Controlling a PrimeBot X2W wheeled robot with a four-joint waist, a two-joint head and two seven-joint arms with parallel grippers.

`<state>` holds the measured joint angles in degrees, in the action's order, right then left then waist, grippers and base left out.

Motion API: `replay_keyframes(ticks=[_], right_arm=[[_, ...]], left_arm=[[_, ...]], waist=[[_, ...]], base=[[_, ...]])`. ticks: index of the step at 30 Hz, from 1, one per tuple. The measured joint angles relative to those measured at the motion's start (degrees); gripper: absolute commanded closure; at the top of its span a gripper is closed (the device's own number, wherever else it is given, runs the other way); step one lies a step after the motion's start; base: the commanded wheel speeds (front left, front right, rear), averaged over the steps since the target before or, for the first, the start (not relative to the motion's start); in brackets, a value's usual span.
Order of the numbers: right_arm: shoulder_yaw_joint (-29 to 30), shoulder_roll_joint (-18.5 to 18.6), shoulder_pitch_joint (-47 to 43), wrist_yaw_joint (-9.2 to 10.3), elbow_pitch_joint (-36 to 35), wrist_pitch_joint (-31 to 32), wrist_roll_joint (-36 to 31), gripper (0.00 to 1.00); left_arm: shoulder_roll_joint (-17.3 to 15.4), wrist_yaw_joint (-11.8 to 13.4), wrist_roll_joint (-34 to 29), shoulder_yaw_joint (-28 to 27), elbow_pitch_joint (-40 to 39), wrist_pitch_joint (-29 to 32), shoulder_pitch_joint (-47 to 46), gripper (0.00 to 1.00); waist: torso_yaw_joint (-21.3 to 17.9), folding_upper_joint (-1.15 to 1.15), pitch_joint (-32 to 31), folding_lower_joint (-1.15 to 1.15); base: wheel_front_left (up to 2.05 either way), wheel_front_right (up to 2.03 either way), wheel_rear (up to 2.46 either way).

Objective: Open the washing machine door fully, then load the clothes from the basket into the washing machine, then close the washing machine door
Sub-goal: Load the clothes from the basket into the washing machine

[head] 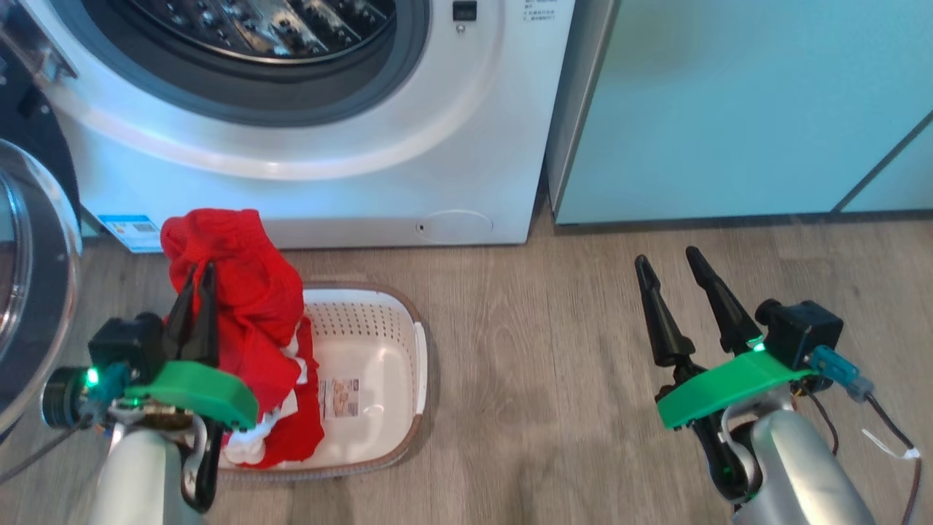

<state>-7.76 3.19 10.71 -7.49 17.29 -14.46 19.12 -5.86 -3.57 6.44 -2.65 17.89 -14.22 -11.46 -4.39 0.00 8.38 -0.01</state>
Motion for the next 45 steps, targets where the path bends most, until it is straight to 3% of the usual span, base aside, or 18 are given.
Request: replay_keyframes(ticks=[13,24,39,45], right_arm=[[-0.03,0.0,-3.13,0.0,0.34,0.0,0.27,0.0],[-0.13,0.0,-3.38,0.0,0.47,0.0,0.29,0.0],[-0.07,0.0,-2.27,0.0,-1.34,0.0,0.29,0.0],[-0.01,-0.01,1.4,0.0,-3.03,0.0,0.62,0.0]], left_arm=[[3.18,-2.65,2.03,-2.01,-7.39,-0.04,10.84,1.0],[3.26,-2.82,3.63,-1.14,-8.53,-0.03,11.57,1.0],[3.27,-3.85,2.54,-2.53,-12.15,-0.04,5.12,1.0],[-0.37,-3.85,3.0,-2.4,-13.41,-0.05,-4.79,1.0]], waist=[[-0.15,0.0,-5.5,0.0],[-0.21,0.0,-5.87,0.0],[-2.36,0.0,1.06,0.0],[-3.62,0.0,7.41,0.0]], base=[[0.0,0.0,0.0],[0.0,0.0,0.0],[0.0,0.0,0.0],[0.0,0.0,0.0]])
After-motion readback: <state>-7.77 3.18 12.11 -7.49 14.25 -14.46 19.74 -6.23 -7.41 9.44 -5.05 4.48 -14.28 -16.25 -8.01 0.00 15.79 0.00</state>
